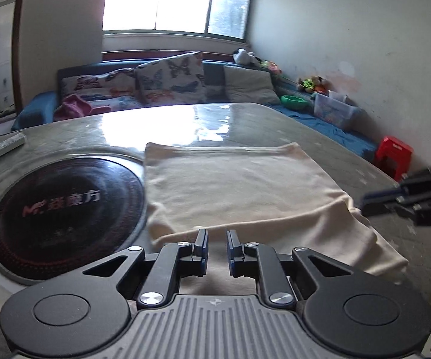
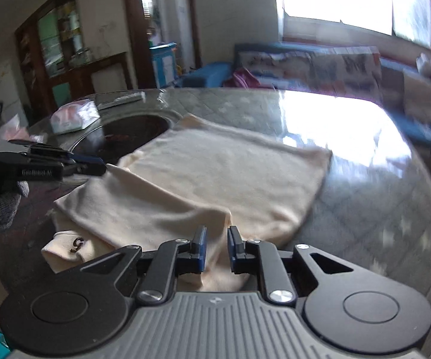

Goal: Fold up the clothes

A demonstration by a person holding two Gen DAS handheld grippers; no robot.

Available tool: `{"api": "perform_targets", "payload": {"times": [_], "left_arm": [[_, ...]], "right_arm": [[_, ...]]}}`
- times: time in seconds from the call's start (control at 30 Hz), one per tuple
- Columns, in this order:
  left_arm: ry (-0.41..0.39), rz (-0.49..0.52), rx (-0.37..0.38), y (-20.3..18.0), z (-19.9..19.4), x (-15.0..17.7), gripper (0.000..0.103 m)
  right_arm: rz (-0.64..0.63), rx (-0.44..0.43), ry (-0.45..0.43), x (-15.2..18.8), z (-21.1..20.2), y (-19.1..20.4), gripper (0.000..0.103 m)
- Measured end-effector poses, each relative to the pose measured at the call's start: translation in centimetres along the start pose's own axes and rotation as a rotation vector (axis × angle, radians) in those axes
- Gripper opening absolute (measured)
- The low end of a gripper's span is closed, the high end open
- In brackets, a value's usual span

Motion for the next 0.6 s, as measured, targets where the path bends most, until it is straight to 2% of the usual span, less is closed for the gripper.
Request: {"api": "perform_targets", "payload": {"times": [0.2,0.3,0.4,0.53,0.6], "left_arm": [[0.046,0.030,0.025,-1.3,1.2,1.1,0.015],[0.062,0.030,0.017,-0.9,1.1,1.9,0.015],[0.056,0.022,0.027,-0.7,0.3,1.9,0.016],[0.040,0.069,0.087,-2.5,-0.7,1.6,0.034],[0.037,0.106,0.132,-4.0,-1.0,1.8,0.037]], "right_arm": [[-0.048,-0.057,0.007,-1.6,3.3,1.7,0.015],[-0.046,-0.048,0.064,-0.5,4.1,1.5,0.015],[-0.048,-0.050,0.086,0.8,2.9,1.3,0.015],[0.007,-0.071,0.100,2.0,0.0,0.6,0.015],[0.037,-0.090,0.119,2.7,-0.8,0.3,0.016]]}}
Point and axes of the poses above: each gripper's, at about its wrist camera, not at the fingertips, and z roughly the way its jaws point, y to its left, x to its underside, the point moved 9 cm from there along z, roughly the way its jaws point, and after that the axes turned 2 degrees about x, right-handed, at the moved point
